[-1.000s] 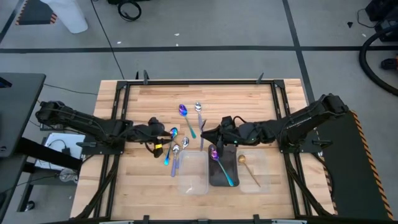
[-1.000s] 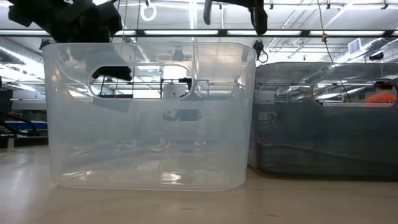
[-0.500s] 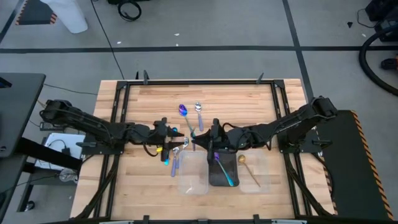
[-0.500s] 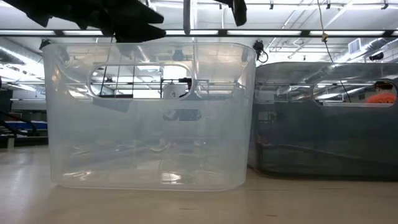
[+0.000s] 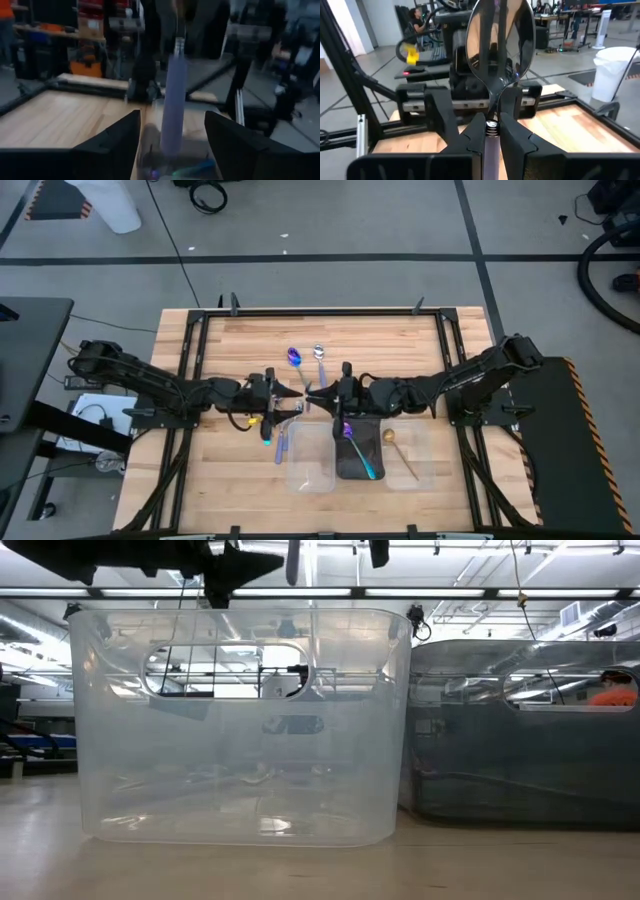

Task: Sort silverware by color (type)
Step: Put the purple into the left transparent bin

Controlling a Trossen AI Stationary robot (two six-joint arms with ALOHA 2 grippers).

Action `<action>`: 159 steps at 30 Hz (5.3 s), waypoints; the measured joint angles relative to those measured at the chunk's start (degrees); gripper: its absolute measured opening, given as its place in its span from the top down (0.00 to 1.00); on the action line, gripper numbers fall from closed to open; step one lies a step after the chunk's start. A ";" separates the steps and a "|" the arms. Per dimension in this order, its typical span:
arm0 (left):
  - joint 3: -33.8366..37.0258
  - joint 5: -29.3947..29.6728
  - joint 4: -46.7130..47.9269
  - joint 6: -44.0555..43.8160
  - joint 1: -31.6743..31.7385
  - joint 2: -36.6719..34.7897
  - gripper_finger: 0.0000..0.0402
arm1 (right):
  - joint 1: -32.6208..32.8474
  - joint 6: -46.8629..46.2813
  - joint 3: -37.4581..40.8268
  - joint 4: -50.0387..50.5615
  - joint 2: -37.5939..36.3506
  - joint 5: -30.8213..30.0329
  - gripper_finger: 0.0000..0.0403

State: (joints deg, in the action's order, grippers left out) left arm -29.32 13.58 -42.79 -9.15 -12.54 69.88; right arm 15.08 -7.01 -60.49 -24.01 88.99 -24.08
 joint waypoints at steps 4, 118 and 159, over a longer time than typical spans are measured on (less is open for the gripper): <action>-0.91 0.08 -4.73 0.87 0.81 3.24 0.44 | -0.58 1.17 0.02 -0.87 -0.01 0.40 0.89; -11.48 25.22 15.34 -42.22 -15.76 21.65 0.90 | 7.62 -9.33 4.85 41.75 -9.77 -8.79 0.45; -45.16 14.72 68.47 -69.17 -17.18 36.31 0.90 | 26.40 -5.97 22.80 22.25 -9.75 -28.78 0.48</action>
State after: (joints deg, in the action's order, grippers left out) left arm -74.48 28.30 25.68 -78.31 -29.72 106.19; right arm 41.48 -12.98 -37.69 -1.76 79.24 -52.85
